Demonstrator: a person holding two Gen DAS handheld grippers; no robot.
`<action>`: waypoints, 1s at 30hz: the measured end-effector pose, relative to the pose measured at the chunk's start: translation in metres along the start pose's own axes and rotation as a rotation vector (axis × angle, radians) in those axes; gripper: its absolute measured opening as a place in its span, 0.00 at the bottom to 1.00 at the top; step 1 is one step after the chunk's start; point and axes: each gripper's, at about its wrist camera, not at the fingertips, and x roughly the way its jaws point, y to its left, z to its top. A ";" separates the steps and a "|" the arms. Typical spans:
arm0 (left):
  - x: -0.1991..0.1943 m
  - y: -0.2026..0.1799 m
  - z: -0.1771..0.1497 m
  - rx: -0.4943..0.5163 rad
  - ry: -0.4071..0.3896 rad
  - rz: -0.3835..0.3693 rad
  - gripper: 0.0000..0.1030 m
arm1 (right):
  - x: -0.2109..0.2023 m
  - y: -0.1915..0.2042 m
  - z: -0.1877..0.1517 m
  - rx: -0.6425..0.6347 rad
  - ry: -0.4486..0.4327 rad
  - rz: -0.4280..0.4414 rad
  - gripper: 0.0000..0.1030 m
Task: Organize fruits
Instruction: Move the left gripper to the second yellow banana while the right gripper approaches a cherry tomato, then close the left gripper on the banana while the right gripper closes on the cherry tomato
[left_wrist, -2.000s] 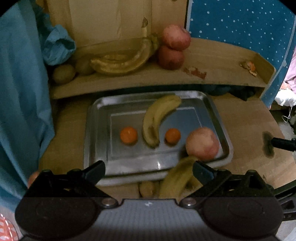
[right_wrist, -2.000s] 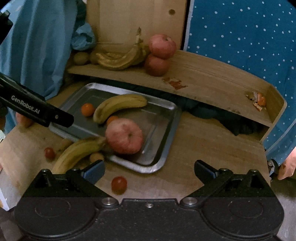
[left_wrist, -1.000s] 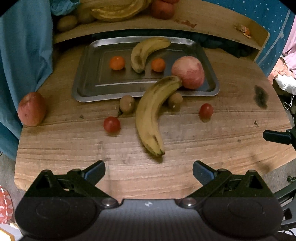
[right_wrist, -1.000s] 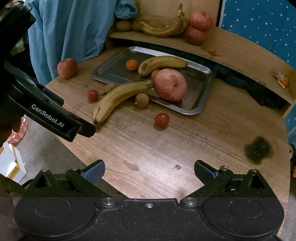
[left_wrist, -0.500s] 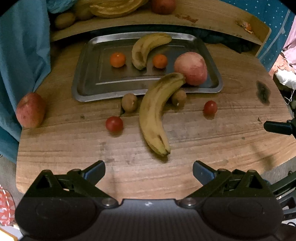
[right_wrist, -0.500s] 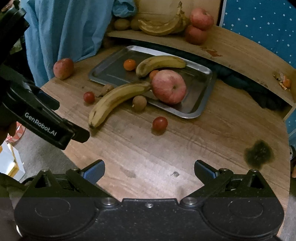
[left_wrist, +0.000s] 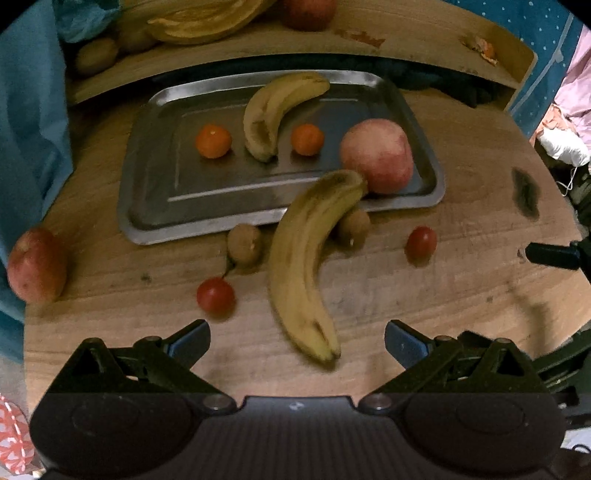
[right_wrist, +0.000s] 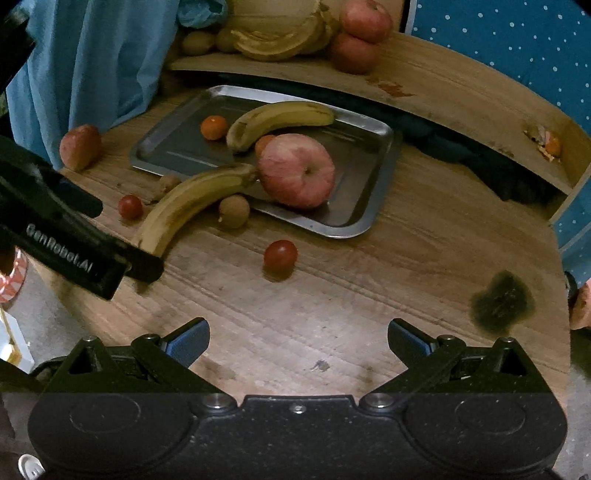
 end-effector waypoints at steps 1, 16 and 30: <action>0.002 0.000 0.003 0.002 -0.001 -0.002 0.99 | 0.000 -0.001 0.000 0.001 0.000 -0.003 0.99; 0.017 -0.001 0.027 0.092 0.019 -0.029 0.93 | 0.013 0.004 0.015 0.027 -0.032 0.000 0.81; 0.030 0.002 0.037 0.116 0.052 -0.070 0.63 | 0.038 0.008 0.028 0.051 0.005 0.026 0.47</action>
